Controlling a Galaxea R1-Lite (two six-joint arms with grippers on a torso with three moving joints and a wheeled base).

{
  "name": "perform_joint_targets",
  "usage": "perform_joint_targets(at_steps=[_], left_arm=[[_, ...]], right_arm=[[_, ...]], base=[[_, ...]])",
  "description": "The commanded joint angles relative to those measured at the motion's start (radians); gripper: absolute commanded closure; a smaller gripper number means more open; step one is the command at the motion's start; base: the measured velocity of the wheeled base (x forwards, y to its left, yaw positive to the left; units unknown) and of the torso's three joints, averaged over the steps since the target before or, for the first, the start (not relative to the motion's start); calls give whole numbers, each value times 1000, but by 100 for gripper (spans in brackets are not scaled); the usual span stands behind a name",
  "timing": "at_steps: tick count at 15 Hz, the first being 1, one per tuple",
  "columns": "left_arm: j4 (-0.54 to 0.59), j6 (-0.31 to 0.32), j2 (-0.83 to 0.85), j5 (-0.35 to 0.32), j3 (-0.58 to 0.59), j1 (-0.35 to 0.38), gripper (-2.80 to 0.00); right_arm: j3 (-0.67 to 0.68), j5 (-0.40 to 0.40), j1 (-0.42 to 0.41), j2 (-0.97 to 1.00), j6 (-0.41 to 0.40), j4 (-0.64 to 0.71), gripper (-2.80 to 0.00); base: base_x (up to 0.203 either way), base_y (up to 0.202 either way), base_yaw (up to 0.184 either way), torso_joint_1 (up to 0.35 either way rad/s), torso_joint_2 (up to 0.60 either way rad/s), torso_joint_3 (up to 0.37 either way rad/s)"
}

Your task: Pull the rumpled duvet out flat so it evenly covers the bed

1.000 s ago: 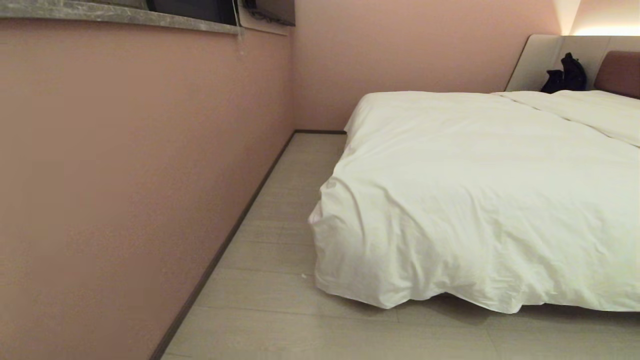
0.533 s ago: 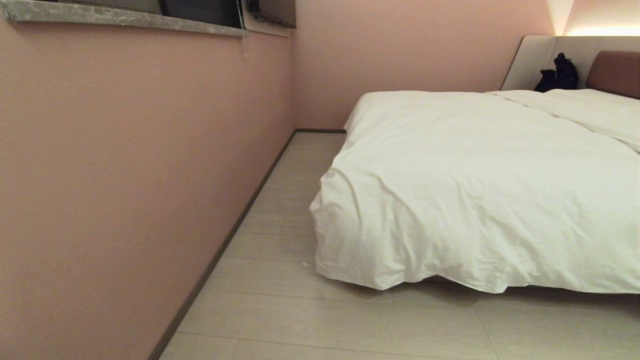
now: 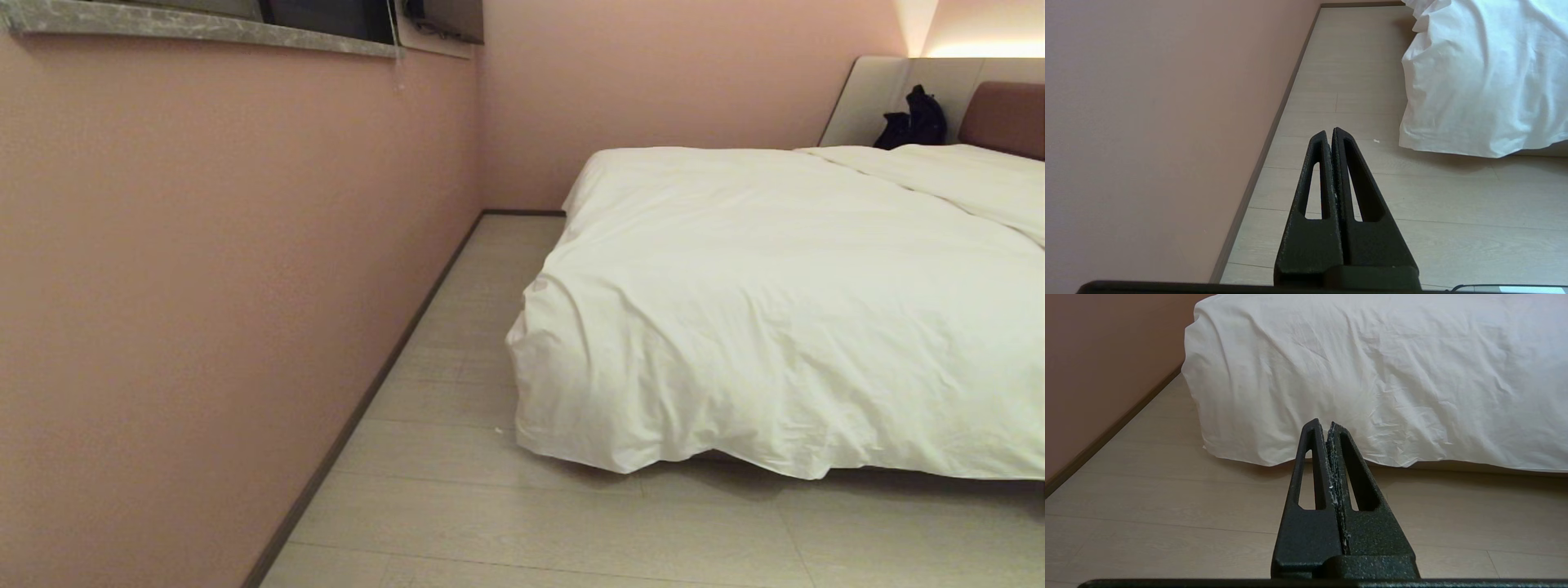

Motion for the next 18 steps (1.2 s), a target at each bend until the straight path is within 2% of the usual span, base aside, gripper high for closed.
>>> perform_joint_targets(at_steps=[1,18], left_arm=[[0,-2,0,0,0,0,0],[-1,-3,0,0,0,0,0]], right_arm=[[0,1,0,0,0,0,0],[0,1,0,0,0,0,0]], base=[[0,0,0,0,0,0],[0,0,0,0,0,0]])
